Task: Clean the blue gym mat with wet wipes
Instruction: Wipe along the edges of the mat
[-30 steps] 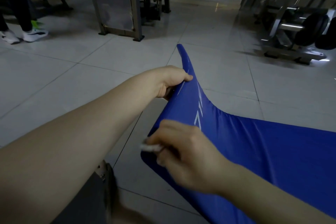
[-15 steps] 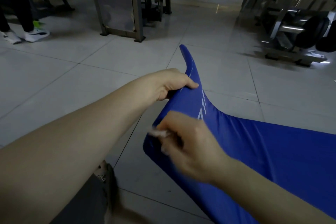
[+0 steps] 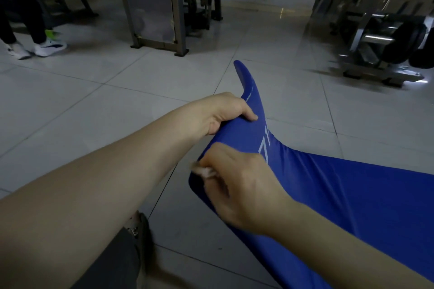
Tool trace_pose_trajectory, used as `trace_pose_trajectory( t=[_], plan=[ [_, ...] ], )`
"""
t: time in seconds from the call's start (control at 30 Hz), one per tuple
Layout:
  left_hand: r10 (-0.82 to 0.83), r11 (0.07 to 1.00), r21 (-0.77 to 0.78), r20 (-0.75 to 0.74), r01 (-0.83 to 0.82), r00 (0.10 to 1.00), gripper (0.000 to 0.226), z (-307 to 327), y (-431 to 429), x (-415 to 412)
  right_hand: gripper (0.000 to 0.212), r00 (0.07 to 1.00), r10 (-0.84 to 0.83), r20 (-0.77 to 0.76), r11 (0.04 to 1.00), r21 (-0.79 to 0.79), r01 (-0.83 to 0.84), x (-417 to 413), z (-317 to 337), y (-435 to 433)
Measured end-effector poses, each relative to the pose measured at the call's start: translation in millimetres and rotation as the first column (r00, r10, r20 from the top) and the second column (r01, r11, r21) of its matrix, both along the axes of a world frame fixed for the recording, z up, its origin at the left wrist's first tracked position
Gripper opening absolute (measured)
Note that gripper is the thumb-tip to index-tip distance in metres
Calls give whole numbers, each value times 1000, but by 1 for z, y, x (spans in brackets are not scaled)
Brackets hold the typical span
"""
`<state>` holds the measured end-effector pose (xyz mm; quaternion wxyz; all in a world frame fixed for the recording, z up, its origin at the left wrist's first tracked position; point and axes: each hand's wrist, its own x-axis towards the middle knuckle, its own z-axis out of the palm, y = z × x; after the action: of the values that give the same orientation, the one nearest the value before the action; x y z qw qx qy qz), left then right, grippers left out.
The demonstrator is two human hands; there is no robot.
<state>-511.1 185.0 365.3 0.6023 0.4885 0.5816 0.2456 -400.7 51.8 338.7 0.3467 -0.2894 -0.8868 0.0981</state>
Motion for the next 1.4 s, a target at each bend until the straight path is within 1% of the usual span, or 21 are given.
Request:
trace_pose_trajectory(
  t=[0.03, 0.07, 0.1, 0.17, 0.23, 0.3, 0.37, 0.43, 0.5, 0.6, 0.73, 0.77, 0.83, 0.9, 0.97, 1.03, 1.1, 1.17, 1.27, 1.33, 1.4],
  plan=[
    [3, 1000, -8, 4, -3, 1000, 18, 0, 1, 0, 11, 997, 62, 36, 998, 29, -63, 0, 1, -1],
    [4, 1000, -13, 22, -4, 1000, 17, 0, 1, -2, 10, 996, 68, 53, 996, 58, -71, 3, 2, 4],
    [6, 1000, -25, 51, -5, 999, 14, 1, 1, -3, 8, 999, 20, 37, 997, 79, -23, 9, 3, 12],
    [-22, 998, -56, 125, 29, 992, 5, 5, 0, -6, 5, 982, -182, -49, 980, 67, 185, 22, 6, 31],
    [-26, 997, -69, 198, 41, 980, 14, 6, -1, -6, 14, 926, -364, -98, 931, 0, 366, 35, 5, 50],
    [35, 998, -51, 204, -26, 978, 4, 6, -3, -3, 22, 889, -446, -105, 895, -81, 440, 40, 1, 58],
    [94, 996, -17, 168, -92, 981, 20, 6, -2, -3, 24, 888, -436, -147, 898, -145, 416, 37, -5, 52],
    [141, 989, 17, 121, -144, 983, 30, 7, 4, -8, 25, 900, -378, -218, 920, -197, 339, 29, -7, 39],
    [192, 980, 27, 106, -196, 976, 37, 11, 11, -15, 25, 919, -305, -249, 942, -220, 253, 25, -4, 30],
    [266, 962, 26, 112, -271, 957, 38, 12, 17, -22, 21, 934, -273, -229, 943, -257, 212, 27, -2, 29],
    [294, 954, 3, 168, -299, 941, 42, 9, 14, -12, 3, 944, -287, -164, 889, -413, 199, 39, -9, 31],
    [277, 959, 5, 200, -284, 940, 42, 9, 12, -9, 2, 942, -288, -171, 881, -433, 191, 41, -11, 30],
    [195, 980, -7, 256, -200, 947, 39, 12, 4, -3, 4, 928, -308, -207, 863, -471, 182, 48, -12, 27],
    [107, 994, -41, 245, -100, 964, 32, 11, -5, -1, 6, 914, -329, -237, 827, -539, 158, 50, -12, 21],
    [47, 998, -58, 189, -36, 981, 29, 5, -15, 0, 19, 923, -322, -209, 817, -554, 159, 48, -15, 9],
    [50, 999, -23, 136, -47, 989, 28, 0, -23, -1, 31, 931, -313, -187, 819, -550, 164, 42, -19, -4],
    [95, 995, -13, 144, -94, 985, 28, 1, -31, -6, 36, 916, -344, -207, 822, -539, 187, 34, -19, -13],
    [112, 993, -54, 204, -103, 972, 29, 7, -38, -12, 36, 875, -412, -253, 814, -534, 229, 26, -12, -16],
    [-13, 999, -40, 318, 27, 948, 29, 16, -51, -23, 33, 761, -534, -368, 782, -557, 280, 16, 5, -18],
    [-126, 990, -30, 306, 141, 944, 32, 17, -62, -29, 33, 695, -579, -426, 779, -541, 317, 8, 15, -22],
    [-201, 976, -32, 259, 216, 945, 27, 17, -72, -30, 30, 674, -597, -435, 780, -510, 362, -4, 22, -26]
  ],
)
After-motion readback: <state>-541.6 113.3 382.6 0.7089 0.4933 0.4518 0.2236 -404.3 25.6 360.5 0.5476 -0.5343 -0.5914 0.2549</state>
